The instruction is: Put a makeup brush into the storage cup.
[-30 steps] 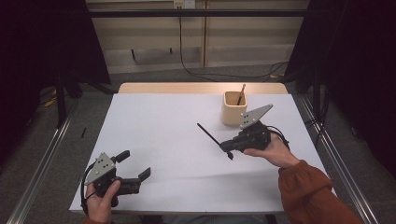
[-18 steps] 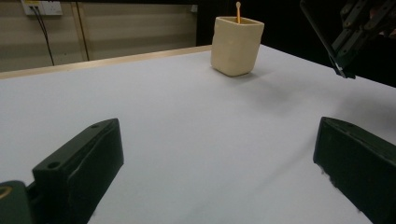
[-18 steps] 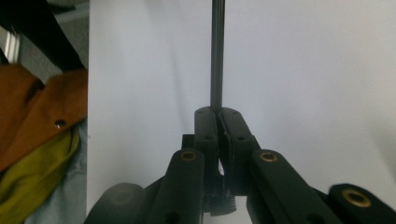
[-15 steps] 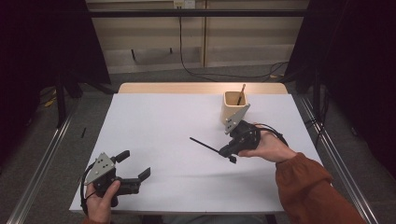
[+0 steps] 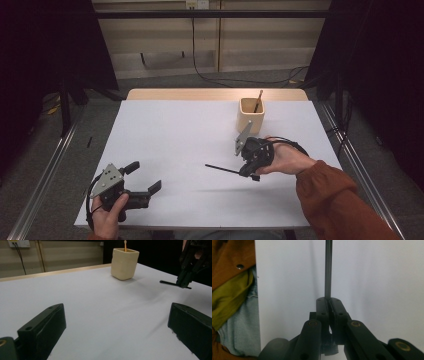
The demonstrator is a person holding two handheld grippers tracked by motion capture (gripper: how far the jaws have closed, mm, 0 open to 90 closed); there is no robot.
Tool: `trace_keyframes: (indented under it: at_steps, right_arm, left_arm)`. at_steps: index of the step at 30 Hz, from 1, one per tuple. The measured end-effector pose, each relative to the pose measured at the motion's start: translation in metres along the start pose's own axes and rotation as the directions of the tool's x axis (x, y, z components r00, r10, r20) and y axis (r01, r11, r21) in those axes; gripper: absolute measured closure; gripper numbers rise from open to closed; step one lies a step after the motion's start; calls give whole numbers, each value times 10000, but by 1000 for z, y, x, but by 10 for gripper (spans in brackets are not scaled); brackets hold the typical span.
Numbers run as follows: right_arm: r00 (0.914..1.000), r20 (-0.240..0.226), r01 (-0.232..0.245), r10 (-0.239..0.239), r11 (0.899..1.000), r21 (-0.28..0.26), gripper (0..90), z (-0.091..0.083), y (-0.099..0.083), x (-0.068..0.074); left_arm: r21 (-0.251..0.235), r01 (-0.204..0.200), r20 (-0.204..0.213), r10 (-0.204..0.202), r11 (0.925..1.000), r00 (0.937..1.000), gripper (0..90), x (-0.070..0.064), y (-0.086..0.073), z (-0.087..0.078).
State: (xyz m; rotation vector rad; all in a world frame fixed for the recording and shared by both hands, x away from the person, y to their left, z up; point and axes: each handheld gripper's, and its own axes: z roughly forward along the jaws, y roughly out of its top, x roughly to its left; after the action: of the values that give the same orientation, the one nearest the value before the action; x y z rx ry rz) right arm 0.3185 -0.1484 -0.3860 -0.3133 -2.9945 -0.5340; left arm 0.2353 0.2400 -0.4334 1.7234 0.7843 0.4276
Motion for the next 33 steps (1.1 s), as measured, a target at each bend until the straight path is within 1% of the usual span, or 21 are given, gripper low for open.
trace_keyframes:
  at_steps: [1, 2, 3, 5, 9, 10, 11, 12, 13, 14, 16, 18, 20, 21, 22, 23, 25, 27, 30, 32, 33]
  right_arm:
    - [10000, 11, 10, -10, 9995, 303, 864, 1, 0, 1]
    - [9999, 160, 42, -50, 9989, 461, 864, 3, 1, 1]
    - [9999, 99, 107, -113, 9982, 598, 864, 4, 1, 1]
    - [9999, 133, 59, -71, 9966, 819, 864, 5, 2, 2]
    - [9999, 92, 49, -59, 9942, 1070, 864, 6, 1, 1]
    - [9999, 113, 80, -93, 9936, 1131, 864, 6, 1, 1]
    - [9999, 45, 112, -118, 9925, 1214, 864, 7, 1, 1]
    - [9997, 19, 223, -227, 9915, 1282, 864, 8, 1, 1]
    - [9998, 27, 184, -189, 9911, 1316, 864, 8, 1, 2]
    - [9998, -7, 208, -209, 9906, 1349, 864, 8, 1, 2]
    - [9997, -3, 231, -232, 9911, 1311, 864, 9, 1, 2]
    - [9997, -43, 230, -226, 9914, 1288, 864, 10, 1, 2]
    - [9996, -85, 269, -260, 9920, 1231, 864, 11, 2, 1]
    - [9996, -89, 275, -266, 9918, 1248, 864, 11, 2, 1]
    - [9994, -146, 314, -298, 9917, 1243, 864, 11, 3, 1]
    - [9994, -204, 286, -263, 9921, 1220, 864, 12, 3, 1]
    - [9992, -210, 364, -341, 9922, 1196, 864, 13, 3, 0]
    - [9991, -254, 363, -336, 9928, 1143, 864, 13, 4, 1]
    - [9991, -231, 388, -365, 9937, 1051, 864, 13, 5, 1]
    - [9991, -214, 382, -363, 9946, 966, 864, 13, 5, 1]
    - [9993, -170, 352, -337, 9947, 962, 864, 13, 5, 1]
  left_arm:
    - [-1, 7, -22, -7, 10000, 10000, 16, 0, 0, 0]
    - [6, -4, -29, 4, 10000, 10000, 16, 0, 0, 0]
    - [8, -7, -28, 7, 10000, 10000, 16, 1, 0, 0]
    - [7, -19, -27, 19, 10000, 10000, 16, 1, 0, 0]
    - [28, -19, 38, 19, 10000, 10000, 16, 1, 0, 0]
    - [52, -25, 96, 24, 10000, 10000, 16, 2, 1, 0]
    - [98, 63, 217, -65, 9999, 9997, 16, 2, 0, 1]
    - [168, 10, 239, -14, 9999, 9997, 17, 2, 0, 3]
    - [263, 34, 280, -41, 9996, 9996, 18, 3, 0, 4]
    - [227, 56, 325, -64, 9997, 9995, 18, 3, 0, 4]
    - [214, 10, 335, -17, 9998, 9994, 17, 2, 2, 4]
    - [116, 75, 438, -80, 9999, 9990, 17, 1, 5, 3]
    - [60, -10, 501, 7, 10000, 9987, 16, 0, 9, 2]
    - [131, -84, 569, 76, 9999, 9983, 17, -1, 11, 1]
    - [81, -107, 586, 102, 9999, 9982, 22, -3, 14, 1]
    - [130, -279, 646, 270, 9995, 9975, 24, -3, 18, 1]
    - [117, -430, 869, 418, 9990, 9953, 20, -5, 26, 1]
    - [-57, -580, 929, 583, 9983, 9940, 19, -7, 33, 1]
    - [-250, -637, 1181, 662, 9977, 9908, 19, -5, 44, 0]
    - [-512, -543, 1224, 602, 9972, 9906, 13, -4, 50, -1]
    - [-557, -632, 1227, 697, 9964, 9900, 12, -3, 53, -2]
